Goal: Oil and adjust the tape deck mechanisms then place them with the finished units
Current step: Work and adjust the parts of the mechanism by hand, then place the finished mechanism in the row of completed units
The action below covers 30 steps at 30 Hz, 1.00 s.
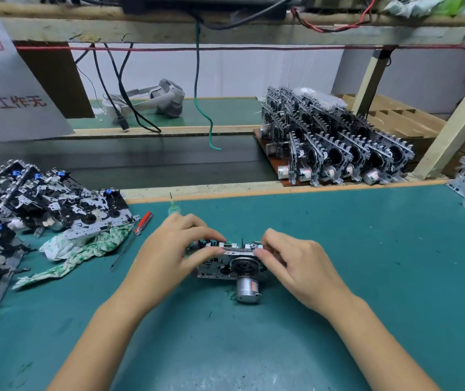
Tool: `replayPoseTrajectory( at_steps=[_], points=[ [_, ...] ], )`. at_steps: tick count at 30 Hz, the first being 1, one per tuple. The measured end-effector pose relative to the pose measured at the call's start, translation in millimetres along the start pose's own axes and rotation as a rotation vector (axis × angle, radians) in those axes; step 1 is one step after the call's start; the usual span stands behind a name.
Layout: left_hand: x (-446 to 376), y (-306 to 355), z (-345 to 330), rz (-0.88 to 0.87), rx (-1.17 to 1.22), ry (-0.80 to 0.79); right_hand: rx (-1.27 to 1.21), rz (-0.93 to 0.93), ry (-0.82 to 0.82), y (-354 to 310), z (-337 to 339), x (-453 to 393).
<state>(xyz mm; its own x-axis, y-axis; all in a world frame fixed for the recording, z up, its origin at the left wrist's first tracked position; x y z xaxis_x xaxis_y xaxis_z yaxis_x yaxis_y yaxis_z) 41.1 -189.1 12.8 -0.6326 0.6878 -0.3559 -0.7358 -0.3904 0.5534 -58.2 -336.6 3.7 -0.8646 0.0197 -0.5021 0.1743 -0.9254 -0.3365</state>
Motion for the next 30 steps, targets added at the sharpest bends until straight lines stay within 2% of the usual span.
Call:
replayPoseTrajectory(
  at_steps=[6,12,17,21,30],
  points=[
    [-7.5,12.9,1.4,-0.054,-0.082,0.009,0.032,0.024,-0.063,8.2,4.8,-3.4],
    [-23.1,61.1,-11.2,-0.313,-0.246,0.002,0.033,-0.005,-0.2,20.8,14.8,-0.4],
    [-60.8,107.4,-31.1,-0.415,-0.16,-0.013,0.108,-0.117,-0.188,49.5,73.1,13.0],
    [-106.6,151.8,-71.5,-0.435,-0.158,-0.041,0.227,-0.244,-0.19,83.2,122.9,26.2],
    [-210.6,241.9,-202.5,-0.438,-0.003,-0.164,0.291,-0.524,-0.085,208.7,199.7,57.2]
  ],
)
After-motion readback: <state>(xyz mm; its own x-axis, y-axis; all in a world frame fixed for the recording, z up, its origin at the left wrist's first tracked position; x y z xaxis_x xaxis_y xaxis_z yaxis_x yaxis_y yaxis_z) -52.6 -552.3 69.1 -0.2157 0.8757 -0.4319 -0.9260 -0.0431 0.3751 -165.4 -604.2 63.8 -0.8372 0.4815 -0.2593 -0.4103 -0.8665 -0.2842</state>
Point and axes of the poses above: each hand's wrist, its own x-axis away from the middle knuckle, its own z-axis out of the back of the hand, y = z × x, the point moved 7 cm from there along -x, towards the middle knuckle, and after that the axes turned 3 degrees about z, right-handed, at the moved point
